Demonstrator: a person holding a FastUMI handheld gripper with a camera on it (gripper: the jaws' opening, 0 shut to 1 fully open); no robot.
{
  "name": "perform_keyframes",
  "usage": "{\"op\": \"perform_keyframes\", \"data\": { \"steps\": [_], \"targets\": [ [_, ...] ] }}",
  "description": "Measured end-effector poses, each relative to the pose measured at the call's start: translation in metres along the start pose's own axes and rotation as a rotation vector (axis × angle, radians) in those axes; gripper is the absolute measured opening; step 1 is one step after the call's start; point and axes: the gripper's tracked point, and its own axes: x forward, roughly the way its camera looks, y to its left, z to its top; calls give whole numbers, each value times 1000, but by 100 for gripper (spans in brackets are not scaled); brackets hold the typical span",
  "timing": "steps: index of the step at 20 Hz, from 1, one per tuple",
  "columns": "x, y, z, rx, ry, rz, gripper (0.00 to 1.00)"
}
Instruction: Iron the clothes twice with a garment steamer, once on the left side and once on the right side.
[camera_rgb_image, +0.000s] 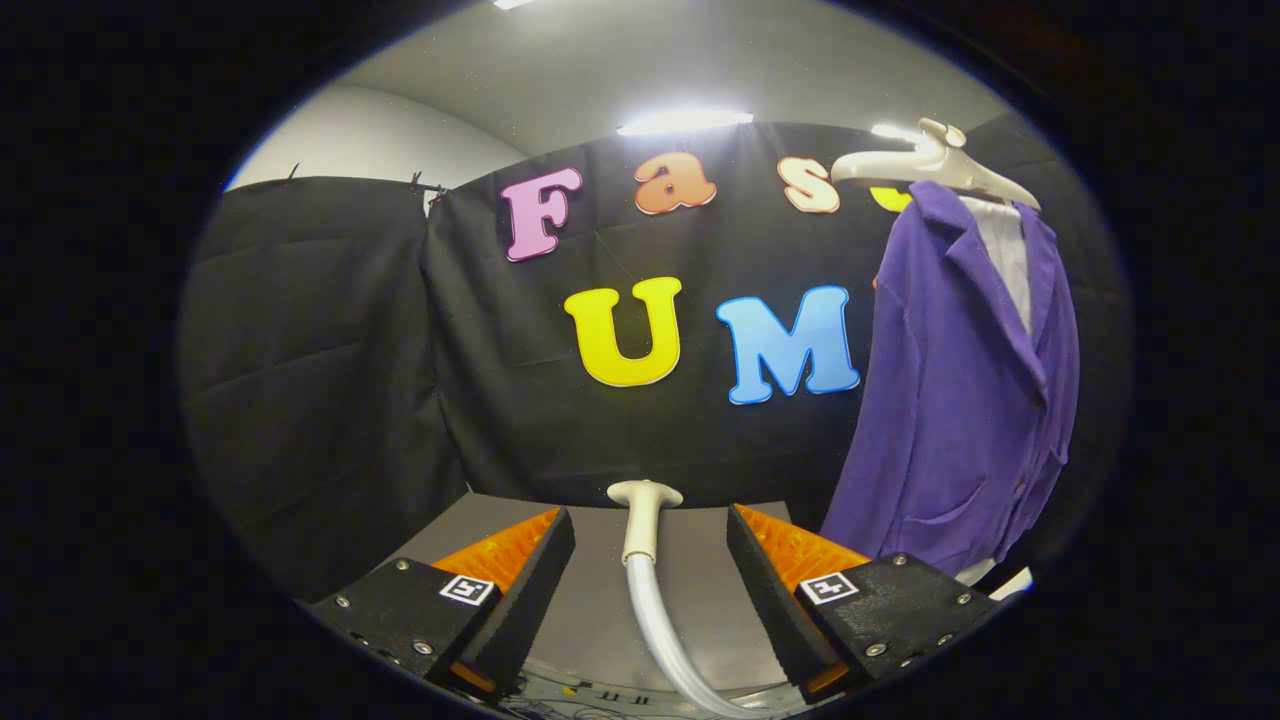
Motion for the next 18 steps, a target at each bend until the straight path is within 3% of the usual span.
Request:
{"op": "perform_keyframes", "data": {
  "steps": [4,9,18],
  "targets": [
    [63,-3,-14,111,98,-42,94],
    [132,-7,-52,127,273,-109,96],
    [187,-6,-109,271,495,-96,95]
  ]
}}
